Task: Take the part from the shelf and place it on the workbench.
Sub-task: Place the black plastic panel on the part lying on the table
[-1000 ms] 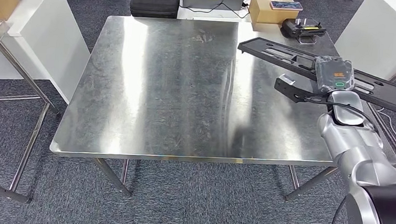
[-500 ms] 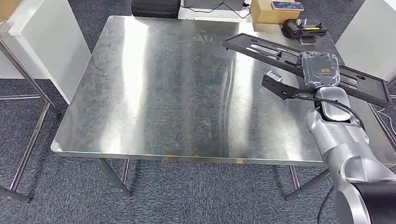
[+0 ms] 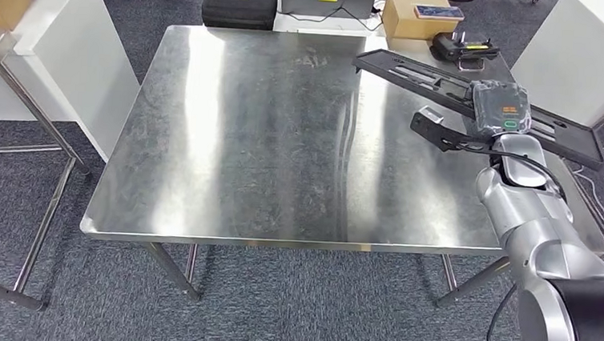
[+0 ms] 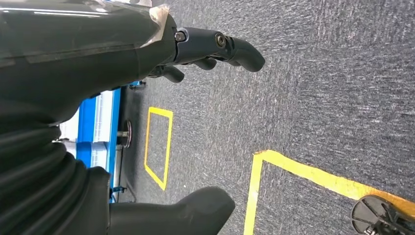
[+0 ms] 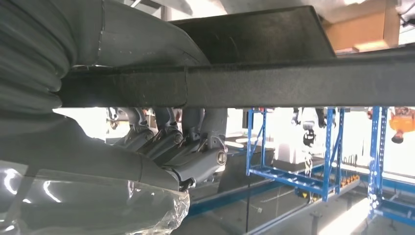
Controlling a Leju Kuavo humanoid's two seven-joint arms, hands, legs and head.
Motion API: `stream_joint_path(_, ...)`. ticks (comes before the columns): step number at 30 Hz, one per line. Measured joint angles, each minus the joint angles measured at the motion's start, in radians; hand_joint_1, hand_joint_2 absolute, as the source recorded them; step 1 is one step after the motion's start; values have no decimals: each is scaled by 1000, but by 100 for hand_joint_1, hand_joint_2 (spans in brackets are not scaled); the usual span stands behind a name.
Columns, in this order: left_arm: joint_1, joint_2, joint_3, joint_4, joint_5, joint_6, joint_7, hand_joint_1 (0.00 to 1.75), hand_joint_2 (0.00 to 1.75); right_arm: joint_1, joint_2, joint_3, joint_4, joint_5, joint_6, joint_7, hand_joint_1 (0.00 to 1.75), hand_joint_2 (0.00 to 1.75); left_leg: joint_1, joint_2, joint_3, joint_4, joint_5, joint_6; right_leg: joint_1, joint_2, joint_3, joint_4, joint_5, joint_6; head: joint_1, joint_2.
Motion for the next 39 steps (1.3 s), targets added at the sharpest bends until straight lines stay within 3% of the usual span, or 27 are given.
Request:
stream_joint_path(2,0,0,0,0,0,0,5,0,175,1,-5,-4,0,-1,1,-1,175,175,3,1,2,-1,0,1,-2,0,-64,130,-59,-9,2,0)
stream_joint_path(4,0,0,0,0,0,0,9,0,175,7,-10,-8,1,-1,2,-1,175,175,4,0,2,0,-2,-1,-4,0,-118,228,-94,-6,1,0)
stream_joint_path(5,0,0,0,0,0,0,12,0,175,10,-11,-10,1,-1,2,-2,175,175,6,0,4,1,-4,-4,-6,0,-118,222,-87,3,1,0)
stream_joint_path(6,0,-1,0,0,1,0,14,0,175,11,-12,-12,1,-1,2,-3,175,175,8,0,6,3,-7,-8,-9,0,-96,172,-64,15,1,0)
stream_joint_path(7,0,-1,0,0,1,1,16,0,175,12,-12,-14,1,0,3,-4,175,175,11,-1,8,7,-11,-15,-14,0,-61,95,-30,27,2,0)
stream_joint_path(8,0,-1,0,0,1,2,18,0,175,12,-13,-16,1,0,4,-5,175,175,13,-1,10,11,-15,-22,-14,0,-31,25,-6,32,2,0)
stream_joint_path(10,0,0,0,1,2,5,21,0,175,12,-13,-17,2,0,6,-6,175,175,13,-1,7,17,-23,-37,-8,0,4,-51,14,15,4,0)
stream_joint_path(12,1,0,0,1,3,9,24,0,175,17,-13,-17,2,1,8,-6,175,175,12,-2,4,21,-26,-47,-3,0,9,-50,16,-13,2,0)
stream_joint_path(15,1,2,1,1,4,15,28,0,175,19,-12,-17,2,3,8,-6,175,175,17,11,-15,68,-55,-63,-11,0,19,-51,21,-27,-2,0)
stream_joint_path(18,1,0,7,1,4,23,31,0,175,18,-10,-17,1,5,8,-6,175,175,20,25,-114,248,-134,-77,-6,0,26,-51,13,-40,-6,0)
stream_joint_path(19,1,0,11,1,4,26,32,0,175,19,-9,-17,2,6,8,-6,175,175,21,26,-145,292,-145,-77,-2,0,29,-51,10,-43,-6,0)
stream_joint_path(20,1,-1,15,1,4,29,32,0,175,20,-8,-17,2,8,9,-6,175,175,20,26,-159,301,-136,-74,2,0,32,-51,8,-47,-6,0)
stream_joint_path(21,1,-1,20,1,4,31,32,0,175,20,-7,-17,2,10,9,-6,175,175,19,26,-154,270,-108,-67,7,0,37,-51,5,-50,-6,0)
stream_joint_path(23,1,1,27,2,4,34,31,0,175,20,-5,-17,2,11,9,-6,175,175,9,28,-101,136,-24,-39,14,1,47,-53,-1,-57,-5,0)
stream_joint_path(25,0,3,32,2,4,36,30,0,175,18,-6,-19,2,11,9,-6,175,175,-2,32,-59,38,18,-16,18,0,52,-57,-6,-59,-2,0)
stream_joint_path(26,0,4,34,3,4,37,29,0,175,18,-6,-20,2,11,9,-6,175,175,-7,34,-52,20,25,-14,20,-1,52,-57,-8,-58,-1,0)
stream_joint_path(30,3,2,43,2,4,39,31,0,175,22,-9,-23,3,11,9,-7,175,175,-12,34,-49,12,33,-43,18,-4,48,-56,-12,-55,-2,0)
stream_joint_path(39,3,0,45,2,4,39,41,0,175,23,-12,-36,3,8,17,-8,175,175,-15,33,-51,12,31,-37,17,-5,49,-62,-11,-52,-1,0)
